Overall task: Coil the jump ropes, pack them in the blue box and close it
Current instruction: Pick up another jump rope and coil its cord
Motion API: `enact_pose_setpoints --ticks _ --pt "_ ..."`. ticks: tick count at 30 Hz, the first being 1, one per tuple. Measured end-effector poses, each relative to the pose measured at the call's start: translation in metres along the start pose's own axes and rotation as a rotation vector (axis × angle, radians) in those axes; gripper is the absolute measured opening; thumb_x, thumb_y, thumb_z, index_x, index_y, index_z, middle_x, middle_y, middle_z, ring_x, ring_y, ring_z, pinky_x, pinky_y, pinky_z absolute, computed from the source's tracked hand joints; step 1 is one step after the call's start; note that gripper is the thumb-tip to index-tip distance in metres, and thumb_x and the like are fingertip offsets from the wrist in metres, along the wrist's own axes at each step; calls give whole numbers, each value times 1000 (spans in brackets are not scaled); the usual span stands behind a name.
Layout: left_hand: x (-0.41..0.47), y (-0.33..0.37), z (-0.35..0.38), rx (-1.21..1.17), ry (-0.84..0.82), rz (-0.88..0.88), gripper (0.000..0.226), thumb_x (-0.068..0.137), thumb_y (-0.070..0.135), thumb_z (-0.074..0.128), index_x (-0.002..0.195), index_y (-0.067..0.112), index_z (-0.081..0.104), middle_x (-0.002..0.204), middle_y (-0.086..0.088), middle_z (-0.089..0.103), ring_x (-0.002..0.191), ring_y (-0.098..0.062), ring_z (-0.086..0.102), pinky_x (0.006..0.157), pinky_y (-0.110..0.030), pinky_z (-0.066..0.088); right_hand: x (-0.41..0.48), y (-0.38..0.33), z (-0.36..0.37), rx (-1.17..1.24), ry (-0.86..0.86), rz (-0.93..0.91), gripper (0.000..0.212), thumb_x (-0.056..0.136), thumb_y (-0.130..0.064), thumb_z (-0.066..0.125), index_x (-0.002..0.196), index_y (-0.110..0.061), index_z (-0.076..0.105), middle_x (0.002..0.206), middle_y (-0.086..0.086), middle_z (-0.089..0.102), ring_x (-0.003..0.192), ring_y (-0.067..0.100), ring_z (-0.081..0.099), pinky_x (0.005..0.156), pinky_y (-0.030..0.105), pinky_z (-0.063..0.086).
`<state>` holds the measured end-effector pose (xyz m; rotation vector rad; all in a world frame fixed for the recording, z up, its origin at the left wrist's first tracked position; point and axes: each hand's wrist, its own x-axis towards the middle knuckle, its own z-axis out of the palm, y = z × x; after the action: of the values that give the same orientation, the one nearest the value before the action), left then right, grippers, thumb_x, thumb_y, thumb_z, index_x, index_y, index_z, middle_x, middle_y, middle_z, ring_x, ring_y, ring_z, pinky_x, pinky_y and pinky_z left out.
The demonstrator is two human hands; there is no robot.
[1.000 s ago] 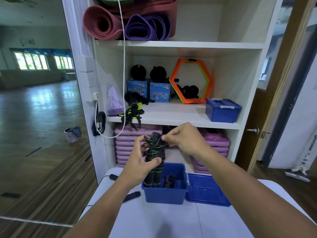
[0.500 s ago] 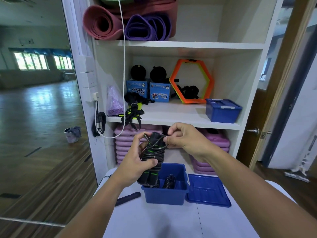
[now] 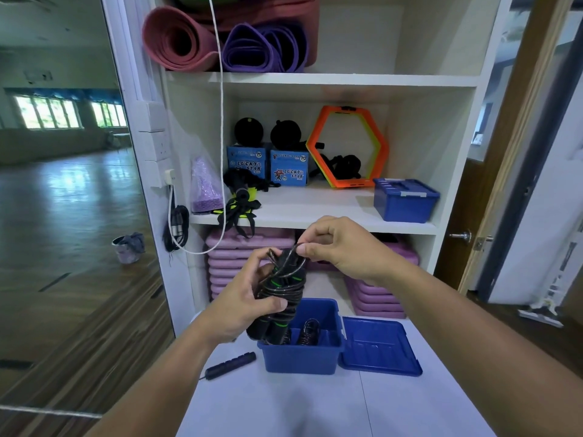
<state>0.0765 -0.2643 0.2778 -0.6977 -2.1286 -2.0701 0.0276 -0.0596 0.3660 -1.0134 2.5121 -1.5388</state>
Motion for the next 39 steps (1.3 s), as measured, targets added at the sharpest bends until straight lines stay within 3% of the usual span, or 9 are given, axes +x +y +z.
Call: enact_pose_setpoints --ticks 2,6,9,16,22,29,32,35,39 --pt "1 1 3 62 -28 15 66 80 -3 71 128 37 51 116 -1 65 106 -17 61 91 -31 52 1 -1 -2 44 -29 0 9 88 -21 73 87 -12 75 89 0 72 80 8 66 86 36 54" --pt "3 4 4 142 35 75 69 81 0 72 128 47 52 123 4 65 119 -16 59 102 -31 47 5 3 -7 56 -42 34 9 89 -19 72 83 -13 74 87 11 74 83 17 64 97 51 53" --pt "5 4 0 145 92 81 71 81 6 74 130 52 50 127 2 64 122 -19 59 96 -26 50 5 6 -5 91 1 58 12 89 -19 72 77 -20 74 81 6 71 80 18 63 94 54 53" --pt "6 -2 -6 244 158 95 77 89 -1 69 136 53 41 118 10 66 114 -18 62 90 -28 55 10 1 8 156 30 72 18 96 -17 63 79 -22 68 93 10 67 89 20 62 93 51 55" --pt "4 1 -4 348 254 213 59 94 2 63 126 49 50 118 21 59 107 -6 58 89 -17 48 13 6 13 197 -35 164 15 97 -17 61 83 -19 65 97 5 67 94 14 62 96 45 55" --pt "5 2 -5 309 306 167 72 93 -1 64 139 48 35 117 13 69 107 -11 67 96 -40 55 15 11 14 225 -5 61 14 98 -15 59 86 -17 66 104 11 70 101 24 63 96 41 55" --pt "4 3 -6 339 293 154 79 94 0 64 147 47 30 120 14 67 111 -7 65 94 -28 54 16 12 14 127 -30 44 12 98 -19 59 89 -20 67 109 12 71 109 28 64 94 39 54" --pt "5 2 -9 347 258 137 77 91 -2 67 145 43 34 130 4 56 115 3 57 86 -12 51 16 13 12 61 -70 72 13 98 -21 59 89 -21 67 107 14 72 90 20 65 89 36 52" --pt "8 -8 -17 358 249 123 67 82 8 76 126 44 40 114 7 58 110 -25 59 91 -41 55 17 14 10 -57 -67 91 14 98 -23 59 89 -19 68 100 10 73 85 13 65 82 31 51"
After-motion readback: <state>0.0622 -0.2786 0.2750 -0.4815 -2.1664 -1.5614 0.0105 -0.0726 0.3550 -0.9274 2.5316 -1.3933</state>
